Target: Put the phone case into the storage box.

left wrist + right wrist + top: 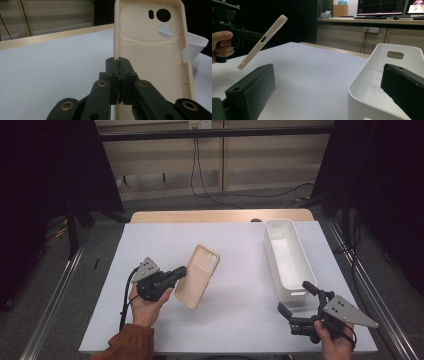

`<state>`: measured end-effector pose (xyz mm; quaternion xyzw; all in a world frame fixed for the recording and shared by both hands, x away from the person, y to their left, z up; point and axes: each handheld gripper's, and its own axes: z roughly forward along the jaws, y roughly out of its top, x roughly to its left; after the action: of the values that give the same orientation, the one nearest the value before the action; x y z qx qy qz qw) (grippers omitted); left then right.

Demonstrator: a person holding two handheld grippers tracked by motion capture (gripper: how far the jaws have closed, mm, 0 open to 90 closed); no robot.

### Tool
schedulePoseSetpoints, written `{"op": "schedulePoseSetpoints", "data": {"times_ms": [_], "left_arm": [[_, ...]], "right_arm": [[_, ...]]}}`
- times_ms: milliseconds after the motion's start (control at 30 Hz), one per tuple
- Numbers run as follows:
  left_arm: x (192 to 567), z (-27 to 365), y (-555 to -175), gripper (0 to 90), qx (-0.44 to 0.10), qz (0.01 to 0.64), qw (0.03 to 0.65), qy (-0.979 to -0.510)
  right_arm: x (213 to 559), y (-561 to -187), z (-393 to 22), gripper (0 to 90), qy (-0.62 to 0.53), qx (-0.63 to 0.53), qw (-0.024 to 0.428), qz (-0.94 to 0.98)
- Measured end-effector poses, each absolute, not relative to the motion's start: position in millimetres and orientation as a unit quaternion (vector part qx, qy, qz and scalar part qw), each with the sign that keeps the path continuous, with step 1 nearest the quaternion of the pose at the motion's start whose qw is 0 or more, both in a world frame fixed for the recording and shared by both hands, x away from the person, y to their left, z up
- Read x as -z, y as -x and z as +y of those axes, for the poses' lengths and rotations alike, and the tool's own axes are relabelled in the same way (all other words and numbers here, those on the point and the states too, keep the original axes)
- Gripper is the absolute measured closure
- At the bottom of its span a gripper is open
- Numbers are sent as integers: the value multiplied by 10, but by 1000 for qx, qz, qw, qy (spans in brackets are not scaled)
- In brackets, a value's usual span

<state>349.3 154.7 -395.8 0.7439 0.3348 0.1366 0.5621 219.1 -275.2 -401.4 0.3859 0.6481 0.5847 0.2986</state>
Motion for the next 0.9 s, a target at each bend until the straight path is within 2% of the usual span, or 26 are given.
{"op": "schedulePoseSetpoints", "data": {"times_ms": [900], "left_arm": [[3931, 1333, -3460, 876, -143, 320, 567, -745]], "right_arm": [[3896, -2532, -2260, 0, -338, -597, 248, 684]]}}
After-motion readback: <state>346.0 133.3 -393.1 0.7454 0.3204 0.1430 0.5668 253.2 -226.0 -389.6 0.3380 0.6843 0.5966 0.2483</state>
